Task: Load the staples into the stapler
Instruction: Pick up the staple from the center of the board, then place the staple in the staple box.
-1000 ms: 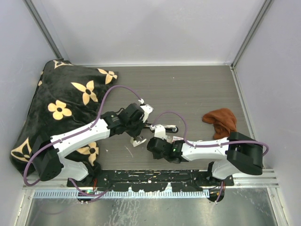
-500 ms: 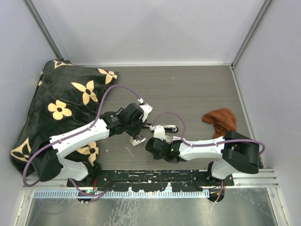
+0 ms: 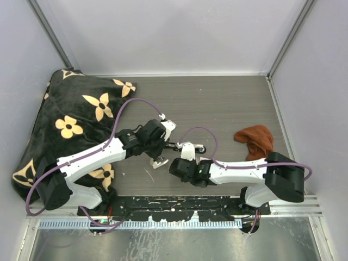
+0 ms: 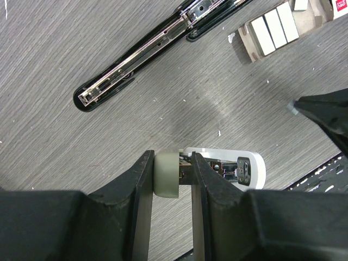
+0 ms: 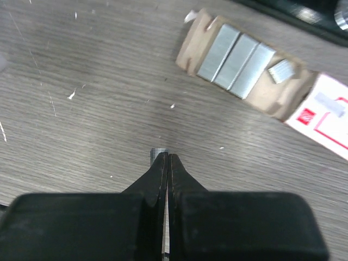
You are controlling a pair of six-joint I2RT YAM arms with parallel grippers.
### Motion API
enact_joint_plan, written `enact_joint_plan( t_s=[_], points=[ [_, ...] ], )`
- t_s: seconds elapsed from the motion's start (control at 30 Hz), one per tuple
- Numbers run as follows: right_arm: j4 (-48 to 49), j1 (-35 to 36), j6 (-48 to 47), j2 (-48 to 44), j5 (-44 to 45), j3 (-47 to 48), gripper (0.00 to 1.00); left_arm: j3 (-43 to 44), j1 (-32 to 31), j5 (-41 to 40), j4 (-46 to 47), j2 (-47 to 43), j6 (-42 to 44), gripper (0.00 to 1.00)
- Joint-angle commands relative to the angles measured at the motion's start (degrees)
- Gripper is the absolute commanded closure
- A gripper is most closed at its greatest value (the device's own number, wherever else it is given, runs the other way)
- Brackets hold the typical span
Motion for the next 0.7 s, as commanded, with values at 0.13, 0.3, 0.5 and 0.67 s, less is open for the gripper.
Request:
enact_joint_plan(
  t_s=[0.13, 0.3, 0.5, 0.67],
  points=[
    [-11.05, -5.60, -1.35, -9.05, 9.65, 4.07, 0.99, 0.28, 0.34, -0.91, 2.52, -2.52, 0.70, 1.00],
    [-11.24, -13.41, -4.86, -12.13, 8.41, 3.15, 0.99, 0.17, 0.35, -0.97, 2.43, -2.71, 0.56, 1.00],
    [-8.90, -18.13, -7.25, -12.13, 6.23, 1.60, 0.99, 0.20, 0.34, -0.77, 2.56, -2.71, 0.65, 1.00],
    [-5.90, -19.99, -7.41, -10.75, 4.17, -0.36, 0.99, 0.14, 0.35, -0.58, 2.54, -2.72, 0.57, 1.00]
  ],
)
